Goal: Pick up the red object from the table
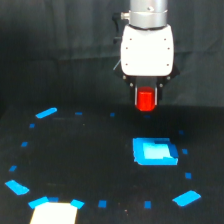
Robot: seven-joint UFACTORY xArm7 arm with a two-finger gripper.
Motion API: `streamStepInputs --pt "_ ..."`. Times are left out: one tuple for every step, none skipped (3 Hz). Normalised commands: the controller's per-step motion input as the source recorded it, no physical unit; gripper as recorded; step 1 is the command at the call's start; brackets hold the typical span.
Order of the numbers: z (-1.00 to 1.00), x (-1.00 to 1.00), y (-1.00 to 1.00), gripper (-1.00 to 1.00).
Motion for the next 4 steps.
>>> streamStepInputs --pt "-0.55 -0.27 -0.18 -1.00" --pt "1.00 -0.71 -0.14 -0.88" --pt "0.68 -0.24 -0.69 -1.00" --pt "-0.77 -0.57 0.00 -0.92"
